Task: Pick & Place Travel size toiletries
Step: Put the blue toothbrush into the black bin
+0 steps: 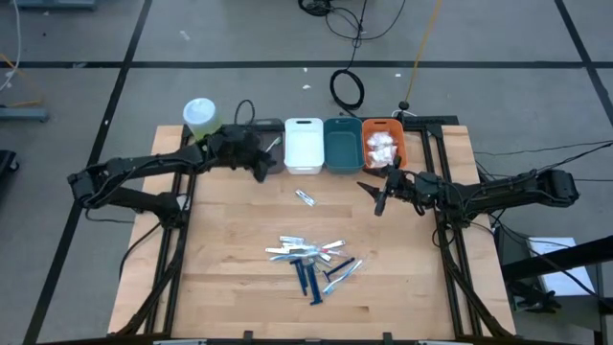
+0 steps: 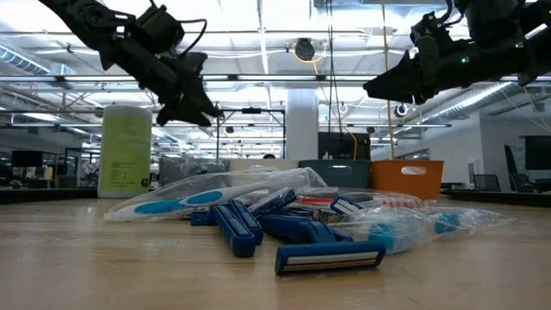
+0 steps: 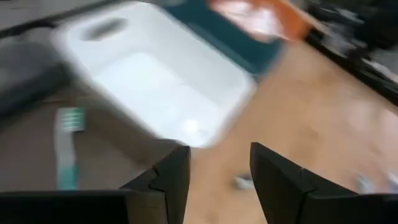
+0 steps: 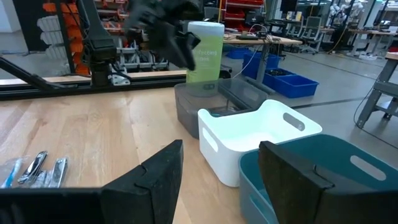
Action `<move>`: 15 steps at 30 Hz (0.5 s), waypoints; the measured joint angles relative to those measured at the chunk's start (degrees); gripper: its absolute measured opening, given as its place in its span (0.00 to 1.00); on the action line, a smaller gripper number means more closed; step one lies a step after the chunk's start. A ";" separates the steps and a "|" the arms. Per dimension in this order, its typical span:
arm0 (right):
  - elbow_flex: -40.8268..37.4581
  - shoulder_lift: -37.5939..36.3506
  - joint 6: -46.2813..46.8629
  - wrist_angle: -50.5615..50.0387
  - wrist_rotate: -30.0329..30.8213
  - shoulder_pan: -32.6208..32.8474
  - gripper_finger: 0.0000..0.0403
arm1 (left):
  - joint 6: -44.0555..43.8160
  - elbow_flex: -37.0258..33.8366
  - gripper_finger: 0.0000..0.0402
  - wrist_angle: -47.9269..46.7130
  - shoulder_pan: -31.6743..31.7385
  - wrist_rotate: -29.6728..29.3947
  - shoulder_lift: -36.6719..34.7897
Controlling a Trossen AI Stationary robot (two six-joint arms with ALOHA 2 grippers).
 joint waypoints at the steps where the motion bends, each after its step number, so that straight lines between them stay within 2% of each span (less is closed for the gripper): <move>1: 0.00 0.00 0.00 -0.27 -0.14 0.00 0.49 | 0.73 0.00 0.41 0.35 -1.23 0.58 -0.13; 3: 0.00 0.00 -0.19 -1.89 -2.23 0.02 0.49 | 2.18 0.00 0.40 1.50 -3.65 0.94 -0.14; 8: -0.07 0.85 1.30 -11.39 -12.75 2.07 0.49 | 4.84 0.00 0.39 3.48 -7.92 -0.82 -0.11; 12: -0.09 2.69 5.35 -16.85 -18.10 8.80 0.49 | 5.49 0.00 0.39 3.67 -9.78 -3.82 -0.11; 15: -0.09 5.34 7.39 -18.37 -18.07 16.19 0.49 | 5.49 0.00 0.39 3.71 -10.35 -5.92 -0.09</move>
